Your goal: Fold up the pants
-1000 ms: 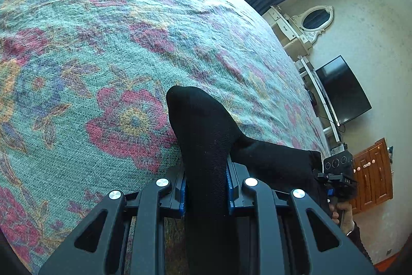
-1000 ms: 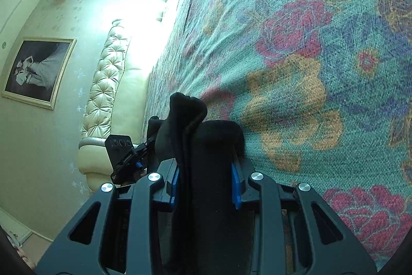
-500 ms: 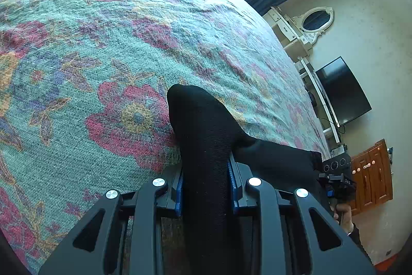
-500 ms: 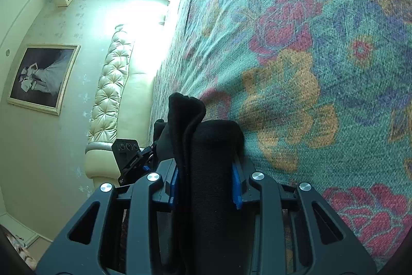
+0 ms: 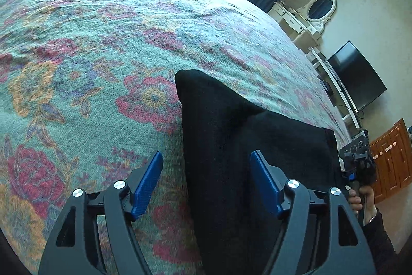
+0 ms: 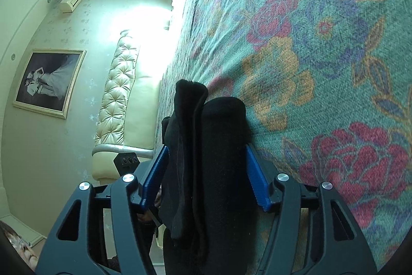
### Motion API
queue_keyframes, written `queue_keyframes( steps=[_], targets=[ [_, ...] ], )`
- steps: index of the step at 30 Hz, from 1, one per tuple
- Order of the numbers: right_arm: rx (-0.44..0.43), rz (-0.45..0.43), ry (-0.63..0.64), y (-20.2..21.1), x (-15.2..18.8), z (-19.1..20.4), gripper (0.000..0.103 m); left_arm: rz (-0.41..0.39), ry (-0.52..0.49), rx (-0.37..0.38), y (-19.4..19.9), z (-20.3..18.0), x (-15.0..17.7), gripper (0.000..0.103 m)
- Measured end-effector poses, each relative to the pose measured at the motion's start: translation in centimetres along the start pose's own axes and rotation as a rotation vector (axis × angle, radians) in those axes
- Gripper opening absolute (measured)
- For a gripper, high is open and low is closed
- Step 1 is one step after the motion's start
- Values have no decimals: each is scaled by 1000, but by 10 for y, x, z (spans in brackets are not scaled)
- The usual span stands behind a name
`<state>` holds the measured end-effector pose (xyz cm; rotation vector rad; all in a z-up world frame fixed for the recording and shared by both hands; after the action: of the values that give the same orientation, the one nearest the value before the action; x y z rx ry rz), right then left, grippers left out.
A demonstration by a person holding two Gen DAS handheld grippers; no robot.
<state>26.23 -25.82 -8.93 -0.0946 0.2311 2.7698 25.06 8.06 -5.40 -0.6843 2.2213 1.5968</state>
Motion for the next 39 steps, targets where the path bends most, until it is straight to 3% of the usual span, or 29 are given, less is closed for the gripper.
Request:
queue_keyframes(
  steps=[5,9,12,18,26,27,30,31,35,37,39],
  targets=[
    [22,14,6,19,34,3,67,18,18,-13,11,-1,30,73],
    [36,38,4,25,65,6,71,44,114,50,20,2,53,74],
    [39,45,10,24,81,10,77,53,129,53,26,0,67,75],
    [50,43,27,11,92,17,86,59,161,23,35,-1,79,77],
    [66,42,13,0,93,20,87,62,197,62,37,-2,89,78],
    [77,40,11,-4,94,22,83,61,196,68,36,-4,88,78],
    [143,57,14,-8,95,15,55,50,187,70,34,-10,89,78],
    [144,53,3,-8,96,12,50,43,184,69,33,-11,89,78],
    [116,36,-12,-3,98,7,35,30,155,52,32,-14,92,76],
    [103,26,-19,-1,100,6,31,32,131,64,32,-17,91,61],
    [100,16,-13,1,102,8,28,43,124,84,31,-18,90,55]
  ],
)
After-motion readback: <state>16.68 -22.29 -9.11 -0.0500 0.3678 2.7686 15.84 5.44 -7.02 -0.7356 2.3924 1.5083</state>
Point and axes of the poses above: each gripper's, at about its wrist camera, not at the fingertips, and y roughly against the way its jaws point, z to its left, x to its underside, the point moved 4 cm from there along -y, roughly the way its jaws point, and after that the axes turned 11 degrees about -x, right-handed, at the moved point
